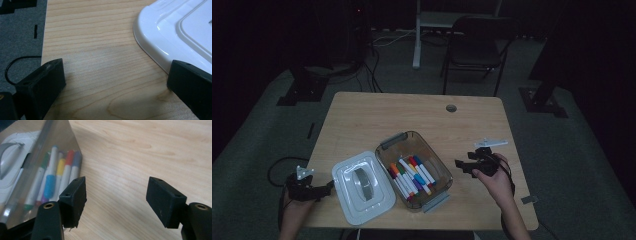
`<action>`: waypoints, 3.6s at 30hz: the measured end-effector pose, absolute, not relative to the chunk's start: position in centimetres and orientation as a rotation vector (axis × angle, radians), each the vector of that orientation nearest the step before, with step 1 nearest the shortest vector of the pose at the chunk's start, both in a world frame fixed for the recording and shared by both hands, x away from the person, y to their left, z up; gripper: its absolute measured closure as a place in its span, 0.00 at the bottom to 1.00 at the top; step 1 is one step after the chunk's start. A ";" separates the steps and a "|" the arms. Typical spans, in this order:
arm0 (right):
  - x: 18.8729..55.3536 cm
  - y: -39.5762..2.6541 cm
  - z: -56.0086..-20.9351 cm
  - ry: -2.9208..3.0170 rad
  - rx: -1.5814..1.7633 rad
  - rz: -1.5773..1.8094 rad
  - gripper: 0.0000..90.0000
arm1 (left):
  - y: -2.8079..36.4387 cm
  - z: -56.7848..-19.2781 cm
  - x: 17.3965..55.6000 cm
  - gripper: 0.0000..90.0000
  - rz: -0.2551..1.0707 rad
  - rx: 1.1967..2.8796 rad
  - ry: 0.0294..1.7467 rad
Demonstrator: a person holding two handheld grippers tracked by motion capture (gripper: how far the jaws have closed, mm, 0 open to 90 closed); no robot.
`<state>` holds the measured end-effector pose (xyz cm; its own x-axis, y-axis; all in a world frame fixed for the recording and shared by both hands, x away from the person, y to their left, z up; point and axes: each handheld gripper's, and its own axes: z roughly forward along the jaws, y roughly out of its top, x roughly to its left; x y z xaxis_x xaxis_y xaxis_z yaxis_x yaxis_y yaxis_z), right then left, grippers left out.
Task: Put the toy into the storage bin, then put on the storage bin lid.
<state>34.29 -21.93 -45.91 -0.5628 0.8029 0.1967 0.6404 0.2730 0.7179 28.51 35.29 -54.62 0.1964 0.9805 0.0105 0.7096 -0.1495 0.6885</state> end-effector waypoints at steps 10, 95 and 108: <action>34.0 -23.4 -49.6 2.264 1.359 1.131 0.37 | 35.3 -54.6 28.5 0.02 0.639 1.926 1.572; 33.7 -25.6 -55.0 2.093 1.447 0.900 0.14 | 24.8 -48.8 25.4 0.05 0.534 1.953 1.354; 33.7 -25.6 -55.0 2.093 1.447 0.900 0.14 | 21.1 -51.1 26.6 0.08 0.518 2.007 1.390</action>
<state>33.66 -25.61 -54.98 -0.3565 0.9343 0.0082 0.6486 0.2412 0.7219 26.61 21.15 -51.08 0.3644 0.9306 -0.0352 0.6810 -0.2405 0.6917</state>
